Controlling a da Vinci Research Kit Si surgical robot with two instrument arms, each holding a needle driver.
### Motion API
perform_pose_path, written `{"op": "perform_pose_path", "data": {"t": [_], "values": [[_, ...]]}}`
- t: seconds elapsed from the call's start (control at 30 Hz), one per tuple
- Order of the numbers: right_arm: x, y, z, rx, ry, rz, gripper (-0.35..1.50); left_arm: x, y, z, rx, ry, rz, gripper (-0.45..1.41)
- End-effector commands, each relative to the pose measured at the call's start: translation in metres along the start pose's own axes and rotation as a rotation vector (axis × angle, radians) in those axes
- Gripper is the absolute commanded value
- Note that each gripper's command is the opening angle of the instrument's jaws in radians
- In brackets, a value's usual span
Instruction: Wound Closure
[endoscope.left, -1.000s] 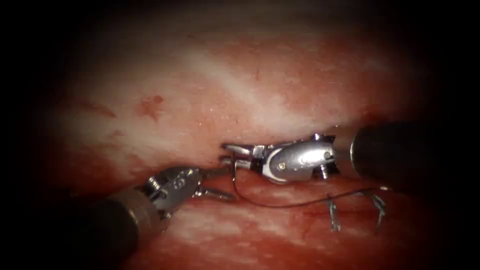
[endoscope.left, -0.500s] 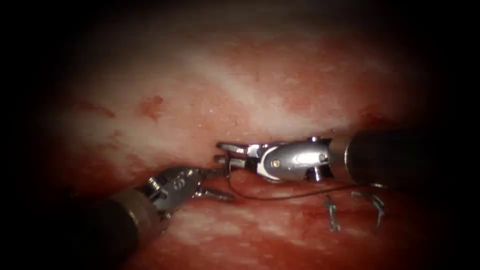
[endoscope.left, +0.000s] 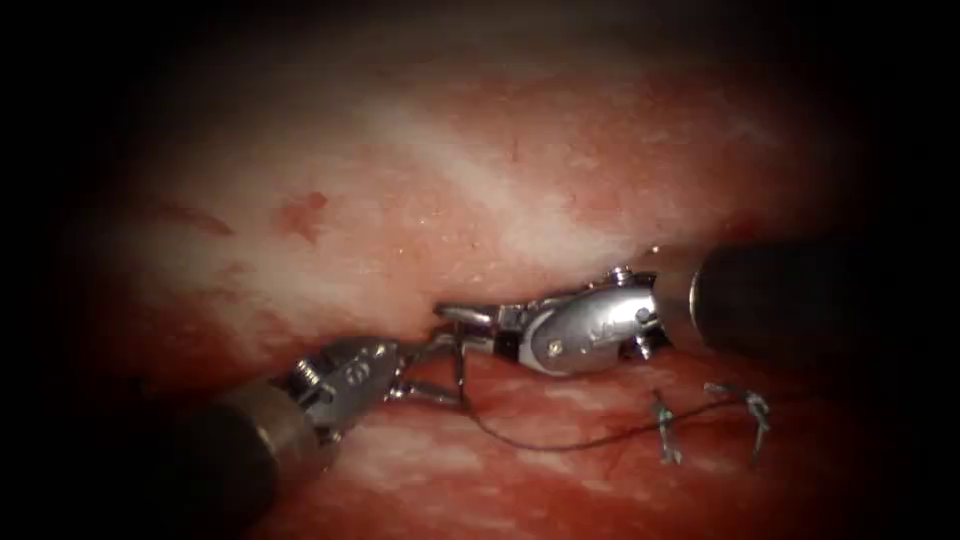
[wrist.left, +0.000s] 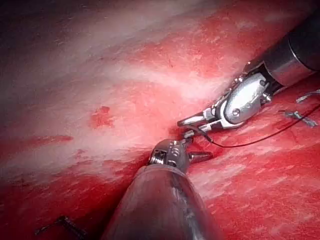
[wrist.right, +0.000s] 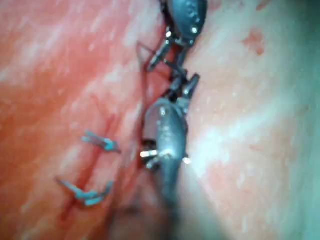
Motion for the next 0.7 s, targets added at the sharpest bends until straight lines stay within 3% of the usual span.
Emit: {"op": "perform_pose_path", "data": {"t": [0.03, 0.7], "values": [[-0.0003, -0.0007, 0.0009, 0.014, -0.003, -0.001, -0.35, -0.0004, -0.0001, 0.001, -0.002, 0.001, -0.001, 0.19], [-0.0029, -0.004, 0.0028, 0.153, -0.027, 0.175, -0.35, -0.0004, -0.0001, 0.001, -0.003, -0.002, -0.001, 0.19]]}}
